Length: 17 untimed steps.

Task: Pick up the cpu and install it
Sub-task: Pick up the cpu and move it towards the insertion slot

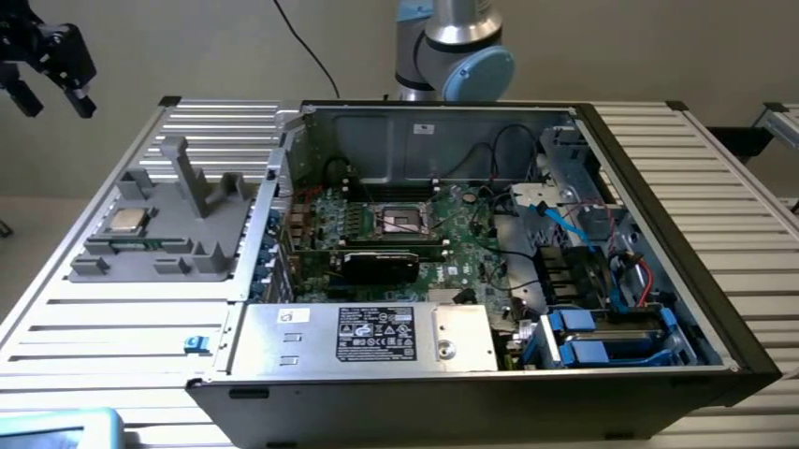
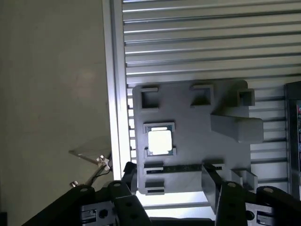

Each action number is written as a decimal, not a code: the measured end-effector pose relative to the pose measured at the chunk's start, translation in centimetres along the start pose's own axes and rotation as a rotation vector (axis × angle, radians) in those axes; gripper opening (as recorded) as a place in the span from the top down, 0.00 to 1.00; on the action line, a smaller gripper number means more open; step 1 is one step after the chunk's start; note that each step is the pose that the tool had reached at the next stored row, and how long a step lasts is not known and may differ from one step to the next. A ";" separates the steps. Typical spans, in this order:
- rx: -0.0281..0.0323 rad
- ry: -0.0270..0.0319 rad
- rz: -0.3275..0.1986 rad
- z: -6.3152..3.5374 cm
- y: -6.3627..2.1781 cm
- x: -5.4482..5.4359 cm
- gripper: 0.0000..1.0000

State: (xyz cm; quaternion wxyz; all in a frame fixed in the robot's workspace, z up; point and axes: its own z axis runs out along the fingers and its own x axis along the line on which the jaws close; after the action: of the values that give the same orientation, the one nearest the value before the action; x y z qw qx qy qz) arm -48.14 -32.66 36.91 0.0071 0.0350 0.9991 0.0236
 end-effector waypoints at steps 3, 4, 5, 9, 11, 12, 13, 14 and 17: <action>0.0001 0.0002 0.000 0.02 0.00 0.0 0.22; -0.0001 0.0001 -0.005 0.09 -0.01 0.1 0.22; -0.0002 0.0009 -0.018 0.15 -0.02 0.1 0.22; -0.0008 0.0034 -0.069 0.66 -0.05 0.2 0.15; -0.0009 0.0043 -0.079 0.99 -0.06 0.2 0.15; -0.0008 0.0053 -0.079 1.12 -0.07 0.2 0.15; -0.0007 0.0072 -0.079 1.30 -0.07 0.2 0.15; -0.0006 0.0081 -0.079 1.47 -0.08 0.2 0.15; -0.0007 0.0091 -0.078 2.02 -0.15 0.2 0.15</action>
State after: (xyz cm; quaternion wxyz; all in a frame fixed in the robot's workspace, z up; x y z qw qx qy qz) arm -48.36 -32.69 34.88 0.0035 -0.0043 0.9997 0.0238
